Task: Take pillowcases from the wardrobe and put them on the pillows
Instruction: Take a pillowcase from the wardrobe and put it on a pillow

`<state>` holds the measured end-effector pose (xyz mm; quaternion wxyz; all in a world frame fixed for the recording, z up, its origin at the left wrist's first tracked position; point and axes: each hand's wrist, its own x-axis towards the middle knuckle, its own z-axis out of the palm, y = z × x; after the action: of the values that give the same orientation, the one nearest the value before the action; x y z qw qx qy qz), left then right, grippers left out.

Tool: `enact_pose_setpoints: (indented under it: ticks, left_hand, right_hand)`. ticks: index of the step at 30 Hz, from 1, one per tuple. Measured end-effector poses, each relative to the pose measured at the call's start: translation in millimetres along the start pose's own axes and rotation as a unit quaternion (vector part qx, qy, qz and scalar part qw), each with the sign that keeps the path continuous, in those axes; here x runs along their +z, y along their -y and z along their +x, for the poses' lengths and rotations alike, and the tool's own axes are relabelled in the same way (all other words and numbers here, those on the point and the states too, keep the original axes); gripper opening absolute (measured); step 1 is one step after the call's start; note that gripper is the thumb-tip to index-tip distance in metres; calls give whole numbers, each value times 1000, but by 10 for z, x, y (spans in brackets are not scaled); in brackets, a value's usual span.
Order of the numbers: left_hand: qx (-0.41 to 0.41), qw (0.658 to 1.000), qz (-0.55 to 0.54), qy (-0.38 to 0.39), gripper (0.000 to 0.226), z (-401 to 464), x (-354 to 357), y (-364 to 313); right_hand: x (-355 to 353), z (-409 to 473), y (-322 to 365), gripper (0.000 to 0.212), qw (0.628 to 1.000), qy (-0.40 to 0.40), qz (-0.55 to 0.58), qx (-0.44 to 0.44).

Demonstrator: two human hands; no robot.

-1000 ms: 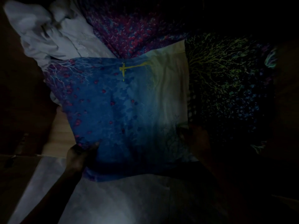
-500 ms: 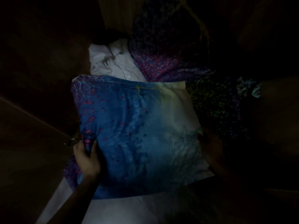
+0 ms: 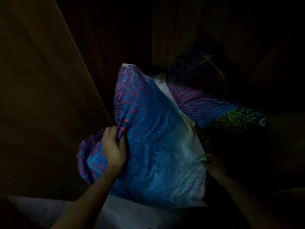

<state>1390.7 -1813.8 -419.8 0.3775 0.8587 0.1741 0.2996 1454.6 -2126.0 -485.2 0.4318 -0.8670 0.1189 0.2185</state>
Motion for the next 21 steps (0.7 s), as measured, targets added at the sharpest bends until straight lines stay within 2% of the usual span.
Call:
enact_pose_setpoints:
  ticks: [5,10,14,17,21]
  left_hand:
    - [92,995,30,26,15,191,-625,-600]
    - [157,984,56,57,13,314,-1387,-1196]
    - [210,969,93,90,16,311,-2057,-1565]
    - [228,962,115,94,23,284,-2561,-1798]
    - [217,962,149,72,22,208,-3162,-2025]
  right_hand:
    - [63,-577,265,13,999,28,29,-4]
    - [154,-1224,628,9,994,97,49,-17]
    - [285,-1707,920,12,981,185,61,24]
    - [434,-2032,1197,22,973,219,56,46]
    - [720,-2503,1587,17,965,257,28,49]
